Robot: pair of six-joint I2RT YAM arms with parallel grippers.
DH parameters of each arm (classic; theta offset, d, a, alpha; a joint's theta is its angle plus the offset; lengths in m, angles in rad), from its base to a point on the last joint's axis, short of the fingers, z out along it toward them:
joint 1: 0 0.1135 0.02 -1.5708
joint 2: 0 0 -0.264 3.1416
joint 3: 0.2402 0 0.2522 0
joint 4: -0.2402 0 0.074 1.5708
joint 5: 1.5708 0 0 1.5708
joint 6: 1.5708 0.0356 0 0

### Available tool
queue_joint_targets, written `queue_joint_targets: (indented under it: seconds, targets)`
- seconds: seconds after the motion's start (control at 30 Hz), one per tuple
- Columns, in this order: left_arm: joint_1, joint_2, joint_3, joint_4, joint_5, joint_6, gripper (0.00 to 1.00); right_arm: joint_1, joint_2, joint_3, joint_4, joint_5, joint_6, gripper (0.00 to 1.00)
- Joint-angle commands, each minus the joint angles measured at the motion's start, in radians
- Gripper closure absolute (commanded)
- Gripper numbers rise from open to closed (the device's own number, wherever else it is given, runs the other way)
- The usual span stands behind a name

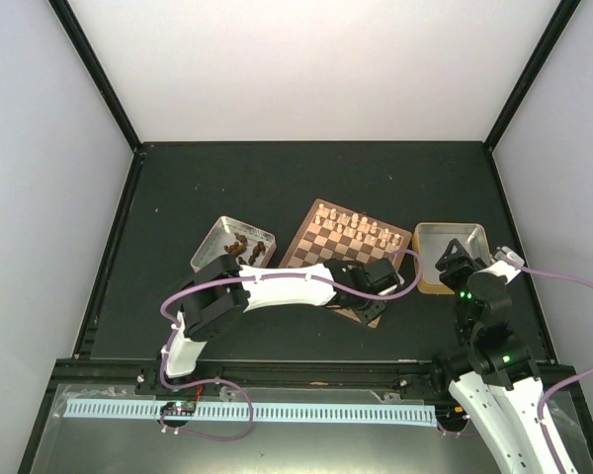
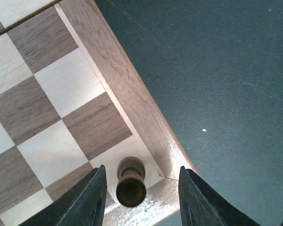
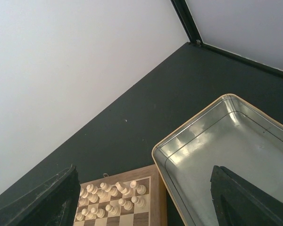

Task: Set up the chess pieces on the board
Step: Place the chess piece on the chessboard, then pick up the chess piece from the storage box.

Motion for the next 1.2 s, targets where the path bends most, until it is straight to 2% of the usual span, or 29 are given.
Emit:
queue_joint_targets:
  seconds: [0.0, 0.23, 0.37, 0.57, 0.67, 0.87, 1.03, 1.17]
  targets:
    - [0.027, -0.091, 0.005, -0.012, 0.058, -0.027, 0.54, 0.005, -0.007, -0.003, 0.009, 0.009, 0.014, 0.23]
    - [0.098, -0.25, -0.073, 0.019, 0.076, -0.051, 0.45, 0.005, -0.018, 0.0, 0.014, 0.017, 0.011, 0.23]
    - [0.168, -0.334, -0.102, -0.024, 0.004, -0.084, 0.38, 0.006, -0.014, -0.004, 0.016, 0.008, 0.012, 0.23]
    - [0.346, -0.495, -0.247, -0.004, -0.083, -0.151, 0.38, 0.005, -0.002, -0.009, 0.026, -0.006, 0.014, 0.23]
    - [0.458, -0.539, -0.313, -0.006, -0.118, -0.171, 0.44, 0.005, 0.01, -0.008, 0.03, -0.014, 0.012, 0.23]
    - [0.672, -0.526, -0.406, 0.014, -0.144, -0.195, 0.58, 0.005, 0.023, -0.011, 0.04, -0.029, 0.012, 0.23]
    - [0.769, -0.442, -0.396, 0.031, -0.136, -0.178, 0.59, 0.006, 0.027, -0.008, 0.041, -0.037, 0.001, 0.22]
    - [0.813, -0.37, -0.349, 0.022, -0.143, -0.155, 0.56, 0.005, 0.027, -0.006, 0.04, -0.036, -0.007, 0.21]
